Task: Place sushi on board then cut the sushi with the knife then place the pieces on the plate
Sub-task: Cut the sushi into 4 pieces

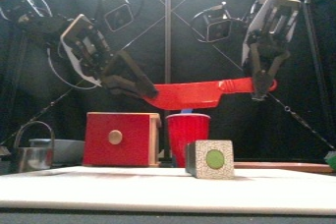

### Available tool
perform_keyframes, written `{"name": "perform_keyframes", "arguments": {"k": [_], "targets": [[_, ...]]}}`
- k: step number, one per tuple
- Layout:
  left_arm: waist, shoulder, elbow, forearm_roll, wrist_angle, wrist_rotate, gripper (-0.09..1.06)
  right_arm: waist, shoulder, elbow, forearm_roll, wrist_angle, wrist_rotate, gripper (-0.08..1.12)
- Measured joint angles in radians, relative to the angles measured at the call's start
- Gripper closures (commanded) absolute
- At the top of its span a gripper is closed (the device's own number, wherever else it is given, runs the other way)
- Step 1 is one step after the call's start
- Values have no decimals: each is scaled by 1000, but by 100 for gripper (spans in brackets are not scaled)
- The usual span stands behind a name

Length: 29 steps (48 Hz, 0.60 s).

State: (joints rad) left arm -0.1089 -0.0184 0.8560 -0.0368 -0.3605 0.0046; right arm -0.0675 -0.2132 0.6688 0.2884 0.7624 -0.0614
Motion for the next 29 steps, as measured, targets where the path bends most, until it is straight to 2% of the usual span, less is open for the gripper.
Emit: {"name": "perform_keyframes", "arguments": {"k": [8,17,29], "targets": [[9,43,-38,25,6,0,79,-3,-32,38,-5,0,0,90],[20,55,-58,52,49,-2,79,-8,-34,75,-5,-32,0,90],[21,104,-89,58,69,0,79,-8,-34,118,-6,-84,0,90]]}}
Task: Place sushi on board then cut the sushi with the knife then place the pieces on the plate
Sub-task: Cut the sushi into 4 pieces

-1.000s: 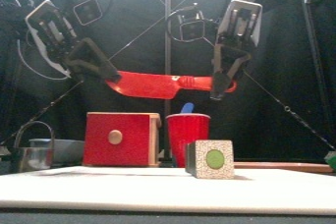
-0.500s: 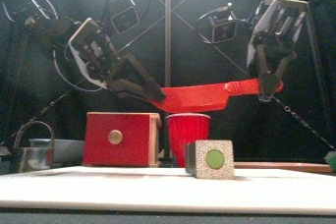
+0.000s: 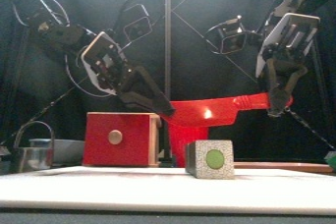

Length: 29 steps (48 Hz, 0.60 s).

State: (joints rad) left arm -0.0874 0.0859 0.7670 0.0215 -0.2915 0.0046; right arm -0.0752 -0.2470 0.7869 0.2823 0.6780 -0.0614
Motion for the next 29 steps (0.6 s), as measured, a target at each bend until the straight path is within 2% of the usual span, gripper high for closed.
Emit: {"name": "perform_keyframes", "arguments": {"k": [11,29], "targets": [[2,35,-26,0,11,-2,79,0,0,31,6,-35,-2,90],[0,35,-26,-11,40,-3,78,6,2,41,5,-97,-2,90]]}}
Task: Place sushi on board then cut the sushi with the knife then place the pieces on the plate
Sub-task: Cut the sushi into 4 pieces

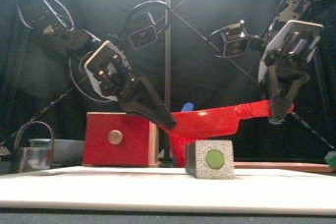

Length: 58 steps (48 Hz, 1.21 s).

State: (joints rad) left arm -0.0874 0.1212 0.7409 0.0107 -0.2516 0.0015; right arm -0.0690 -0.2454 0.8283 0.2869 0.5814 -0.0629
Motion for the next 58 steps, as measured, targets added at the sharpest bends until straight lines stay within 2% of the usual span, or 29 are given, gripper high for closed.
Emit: {"name": "perform_keyframes", "arguments": {"k": [22,44,58], "targets": [[-2,8,2,-14,2,-3,78,8,21,2,29,-14,0,90],[-5,8,-9,-20,38,-3,78,14,38,3,31,-25,0,90],[-5,14,-12,-20,40,-3,78,12,64,-6,21,-25,0,91]]}}
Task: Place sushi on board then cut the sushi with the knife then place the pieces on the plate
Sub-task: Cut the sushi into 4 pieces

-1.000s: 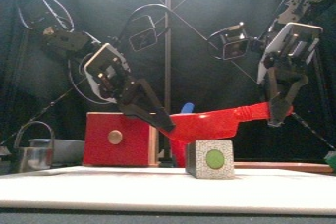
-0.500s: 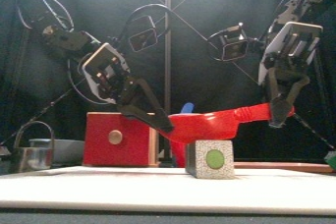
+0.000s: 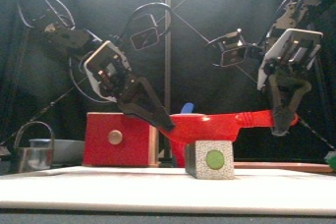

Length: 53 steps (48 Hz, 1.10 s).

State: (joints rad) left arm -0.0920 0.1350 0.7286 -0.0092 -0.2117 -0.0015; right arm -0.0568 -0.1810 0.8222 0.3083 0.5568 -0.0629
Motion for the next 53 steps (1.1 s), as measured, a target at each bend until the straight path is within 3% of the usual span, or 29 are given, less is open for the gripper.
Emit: {"name": "perform_keyframes", "arguments": {"k": [22,53], "targets": [[-6,-38,0,0,17,2,78,2,-8,-12,-3,9,-2,90],[-17,-20,0,-3,11,-2,78,5,0,-11,-14,8,-3,90]]}}
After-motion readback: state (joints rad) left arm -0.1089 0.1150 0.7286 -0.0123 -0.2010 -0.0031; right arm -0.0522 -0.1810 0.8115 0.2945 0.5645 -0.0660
